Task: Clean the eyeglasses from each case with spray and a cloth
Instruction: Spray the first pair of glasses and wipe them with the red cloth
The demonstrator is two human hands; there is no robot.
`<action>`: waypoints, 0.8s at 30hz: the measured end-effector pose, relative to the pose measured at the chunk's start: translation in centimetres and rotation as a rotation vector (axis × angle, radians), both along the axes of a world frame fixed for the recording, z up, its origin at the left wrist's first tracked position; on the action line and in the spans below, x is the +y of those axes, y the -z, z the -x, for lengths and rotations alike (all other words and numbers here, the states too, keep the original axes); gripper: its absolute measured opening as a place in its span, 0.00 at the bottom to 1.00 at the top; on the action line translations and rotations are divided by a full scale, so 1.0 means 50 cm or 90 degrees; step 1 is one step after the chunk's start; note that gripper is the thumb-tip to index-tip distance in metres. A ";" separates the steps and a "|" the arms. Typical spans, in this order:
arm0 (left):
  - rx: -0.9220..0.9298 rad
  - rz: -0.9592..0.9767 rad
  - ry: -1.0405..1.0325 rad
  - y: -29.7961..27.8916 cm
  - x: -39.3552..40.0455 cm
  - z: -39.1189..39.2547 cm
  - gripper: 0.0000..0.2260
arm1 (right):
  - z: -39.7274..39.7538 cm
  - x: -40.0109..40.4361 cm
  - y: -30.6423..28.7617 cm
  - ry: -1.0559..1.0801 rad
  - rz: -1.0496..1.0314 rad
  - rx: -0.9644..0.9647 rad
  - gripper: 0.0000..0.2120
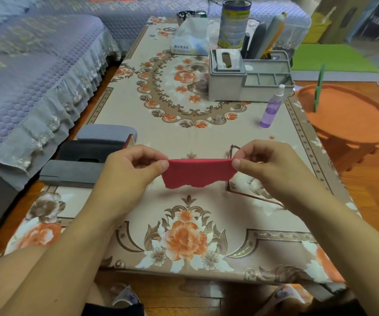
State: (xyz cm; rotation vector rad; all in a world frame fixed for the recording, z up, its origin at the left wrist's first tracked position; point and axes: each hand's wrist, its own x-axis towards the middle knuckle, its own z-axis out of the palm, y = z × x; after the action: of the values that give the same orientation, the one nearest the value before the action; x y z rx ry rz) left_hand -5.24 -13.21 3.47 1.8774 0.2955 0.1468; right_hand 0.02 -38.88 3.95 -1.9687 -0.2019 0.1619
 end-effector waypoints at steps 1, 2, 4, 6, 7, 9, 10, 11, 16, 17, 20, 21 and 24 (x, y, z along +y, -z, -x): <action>0.012 -0.002 0.013 -0.003 0.002 0.000 0.07 | -0.001 -0.004 -0.002 -0.013 0.016 -0.001 0.04; 0.029 0.005 0.034 -0.006 0.006 0.001 0.07 | -0.004 -0.007 -0.007 -0.035 0.016 0.009 0.05; 0.045 0.070 0.100 -0.018 0.014 0.002 0.06 | -0.005 -0.016 -0.018 -0.102 -0.051 0.055 0.05; 0.035 0.202 0.167 -0.025 0.016 0.002 0.03 | -0.005 -0.023 -0.026 -0.177 -0.175 0.123 0.04; 0.028 0.276 0.186 -0.029 0.013 0.002 0.02 | -0.003 -0.022 -0.028 -0.206 -0.241 0.164 0.05; 0.026 0.389 0.187 -0.031 0.004 0.001 0.02 | 0.000 -0.014 -0.025 -0.225 -0.348 0.255 0.06; 0.034 0.422 0.179 -0.029 -0.001 0.000 0.03 | 0.001 -0.008 -0.021 -0.219 -0.376 0.301 0.06; 0.052 0.438 0.169 -0.025 -0.005 -0.002 0.04 | 0.001 -0.001 -0.015 -0.198 -0.389 0.352 0.07; 0.187 0.402 0.101 -0.005 -0.023 -0.005 0.11 | 0.005 0.014 0.009 -0.099 -0.383 0.527 0.11; 0.203 0.403 0.095 -0.003 -0.024 -0.006 0.09 | 0.005 0.014 0.013 -0.098 -0.371 0.524 0.06; 0.216 0.406 0.088 -0.002 -0.022 -0.007 0.03 | 0.002 0.010 0.018 -0.069 -0.351 0.484 0.16; 0.211 0.404 0.086 -0.004 -0.021 -0.007 0.03 | 0.003 0.010 0.018 -0.053 -0.337 0.456 0.18; 0.185 0.390 0.079 -0.001 -0.022 -0.008 0.13 | 0.006 0.013 0.020 -0.012 -0.281 0.366 0.15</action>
State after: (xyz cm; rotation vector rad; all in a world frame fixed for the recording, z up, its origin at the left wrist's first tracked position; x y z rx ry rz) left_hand -4.82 -14.29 3.54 1.2970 0.3724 -0.2783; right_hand -0.25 -38.24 2.96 -1.4151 0.1139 0.6299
